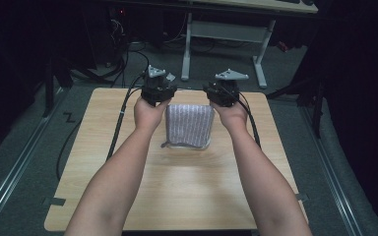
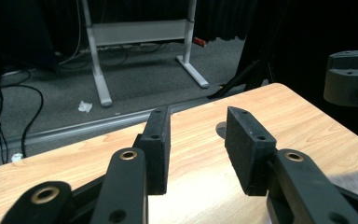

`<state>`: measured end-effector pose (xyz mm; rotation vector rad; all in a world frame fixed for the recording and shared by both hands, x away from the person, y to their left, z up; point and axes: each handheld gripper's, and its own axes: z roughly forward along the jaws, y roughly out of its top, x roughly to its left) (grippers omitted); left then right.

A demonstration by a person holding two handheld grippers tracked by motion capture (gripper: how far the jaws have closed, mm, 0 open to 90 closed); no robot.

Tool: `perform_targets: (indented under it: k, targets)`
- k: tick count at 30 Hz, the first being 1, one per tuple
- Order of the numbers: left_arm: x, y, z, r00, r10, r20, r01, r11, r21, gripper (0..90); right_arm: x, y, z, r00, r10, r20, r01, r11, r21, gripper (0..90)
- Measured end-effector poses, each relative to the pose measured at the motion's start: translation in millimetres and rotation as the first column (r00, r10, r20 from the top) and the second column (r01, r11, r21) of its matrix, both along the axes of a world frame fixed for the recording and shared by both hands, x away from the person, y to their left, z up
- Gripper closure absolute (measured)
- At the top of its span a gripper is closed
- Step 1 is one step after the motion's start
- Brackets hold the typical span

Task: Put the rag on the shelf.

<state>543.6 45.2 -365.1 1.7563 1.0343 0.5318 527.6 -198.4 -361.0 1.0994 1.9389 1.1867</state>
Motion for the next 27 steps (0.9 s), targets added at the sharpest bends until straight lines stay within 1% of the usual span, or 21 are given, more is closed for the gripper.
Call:
perform_targets:
  k: [3,6,10,12,13,14,15,19,20,22,24,27]
  targets:
    - [-3.8,1.1,1.6,1.0000,-0.006,0.006,0.006,1.0000,-0.002,60.0,-2.2,0.2,1.1,1.0000,0.003,0.000,-0.003,1.000,-0.003,67.8]
    - [-9.4,2.6,2.7,0.9999,0.002,0.016,-0.003,1.0000,0.002,58.3,-7.0,0.6,2.8,0.9999,-0.004,0.009,0.004,1.000,-0.006,67.4]
    - [-17.9,5.4,5.3,0.9995,0.006,0.029,-0.006,1.0000,-0.008,56.2,-15.1,-1.4,4.2,0.9999,-0.003,0.016,0.003,1.000,-0.002,66.5]
    - [-23.1,6.2,6.5,0.9992,0.002,0.041,-0.002,1.0000,0.008,56.1,-20.3,-3.5,5.4,0.9997,0.000,0.022,0.000,1.000,0.003,65.3]
    - [-25.3,6.5,6.6,0.9986,-0.001,0.053,0.000,0.9998,0.020,56.1,-22.8,-4.4,6.1,0.9998,0.000,0.021,0.000,1.000,0.004,64.7]
    - [-28.1,6.6,6.5,0.9987,-0.003,0.051,0.001,0.9998,0.021,56.1,-25.5,-5.5,6.7,0.9997,-0.002,0.023,0.001,1.000,0.006,64.2]
    - [-30.0,7.6,6.6,0.9983,-0.003,0.058,0.001,0.9997,0.023,56.0,-28.3,-6.9,7.4,0.9996,-0.003,0.027,0.003,1.000,0.008,63.8]
    - [-39.8,11.3,6.1,0.9981,-0.007,0.061,0.006,0.9999,0.015,54.7,-40.2,-12.2,9.4,0.9993,-0.006,0.036,0.005,1.000,0.023,60.7]
    - [-42.7,11.7,5.1,0.9981,-0.012,0.060,0.011,0.9998,0.018,54.6,-43.3,-13.2,9.4,0.9993,-0.007,0.037,0.006,1.000,0.022,60.2]
    - [-47.7,13.0,2.8,0.9975,-0.015,0.069,0.012,0.9992,0.038,53.6,-49.6,-16.0,8.9,0.9991,-0.007,0.041,0.006,1.000,0.021,59.4]
    - [-53.9,15.5,0.7,0.9973,-0.028,0.067,0.026,0.9993,0.026,52.6,-56.3,-18.9,7.9,0.9990,-0.009,0.044,0.008,1.000,0.021,58.4]
    - [-64.0,21.9,-4.2,0.9968,-0.030,0.073,0.030,0.9995,0.007,51.2,-66.0,-23.6,5.1,0.9991,-0.009,0.042,0.008,1.000,0.022,56.7]
